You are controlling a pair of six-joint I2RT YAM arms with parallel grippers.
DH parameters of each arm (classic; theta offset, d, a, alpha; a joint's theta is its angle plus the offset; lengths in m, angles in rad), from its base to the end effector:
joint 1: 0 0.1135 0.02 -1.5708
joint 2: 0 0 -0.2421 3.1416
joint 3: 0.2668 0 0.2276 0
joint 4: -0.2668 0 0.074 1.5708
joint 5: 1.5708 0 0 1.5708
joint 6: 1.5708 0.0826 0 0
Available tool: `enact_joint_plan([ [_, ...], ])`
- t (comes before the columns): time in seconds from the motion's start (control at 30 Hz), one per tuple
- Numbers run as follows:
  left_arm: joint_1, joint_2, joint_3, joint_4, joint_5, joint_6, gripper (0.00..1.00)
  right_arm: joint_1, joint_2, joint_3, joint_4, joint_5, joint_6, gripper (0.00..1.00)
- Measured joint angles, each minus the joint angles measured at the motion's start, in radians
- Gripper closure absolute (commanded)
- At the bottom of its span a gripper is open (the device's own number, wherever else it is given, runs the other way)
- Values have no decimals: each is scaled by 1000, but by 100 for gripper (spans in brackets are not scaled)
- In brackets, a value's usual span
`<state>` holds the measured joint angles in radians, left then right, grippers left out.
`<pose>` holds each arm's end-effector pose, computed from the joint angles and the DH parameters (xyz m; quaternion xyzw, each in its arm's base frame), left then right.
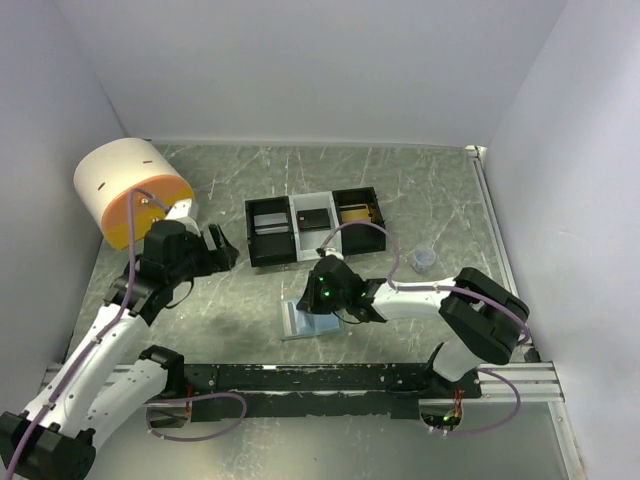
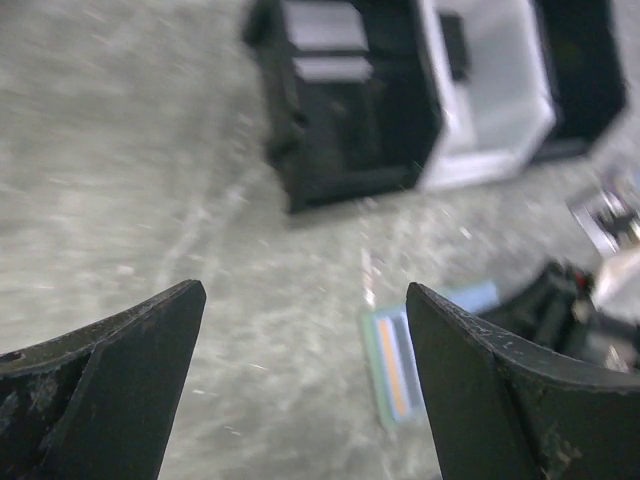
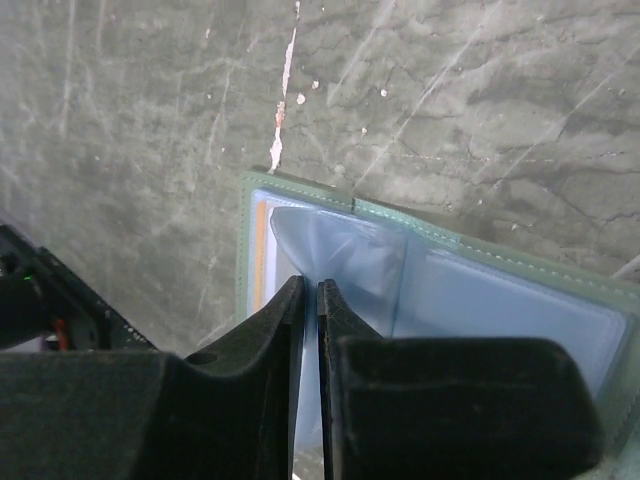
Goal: Take the credit cards out of the card holder
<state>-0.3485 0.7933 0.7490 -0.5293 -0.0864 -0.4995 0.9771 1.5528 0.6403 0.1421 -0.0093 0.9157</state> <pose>0.1936 -0.0628 0.2514 -0.0868 0.8734 -0.1620 0.4511 0.1727 0.2572 0.1095 -0.0301 0.9205 0.3186 0.2243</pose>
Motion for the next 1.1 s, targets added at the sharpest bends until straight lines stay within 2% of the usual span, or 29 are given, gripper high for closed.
enact_joint_plan([
  [0.1, -4, -19, -122, 116, 211, -64, 8, -36, -18, -30, 46, -59, 19, 91],
  [0.17, -21, -17, -184, 173, 303, -106, 9, -48, -22, -38, 67, -87, 27, 92],
  [0.3, -133, -6, -264, 270, 379, -177, 12, -57, -31, -55, 101, -120, 46, 92],
  [0.5, -386, 70, -367, 483, 363, -304, 19, -63, -38, -78, 130, -134, 61, 92],
  [0.67, -532, 191, -416, 586, 290, -393, 24, -68, -38, -84, 139, -136, 66, 92],
  [1.1, -668, 477, -393, 807, 131, -490, 37, -73, -56, -103, 144, -137, 71, 92],
])
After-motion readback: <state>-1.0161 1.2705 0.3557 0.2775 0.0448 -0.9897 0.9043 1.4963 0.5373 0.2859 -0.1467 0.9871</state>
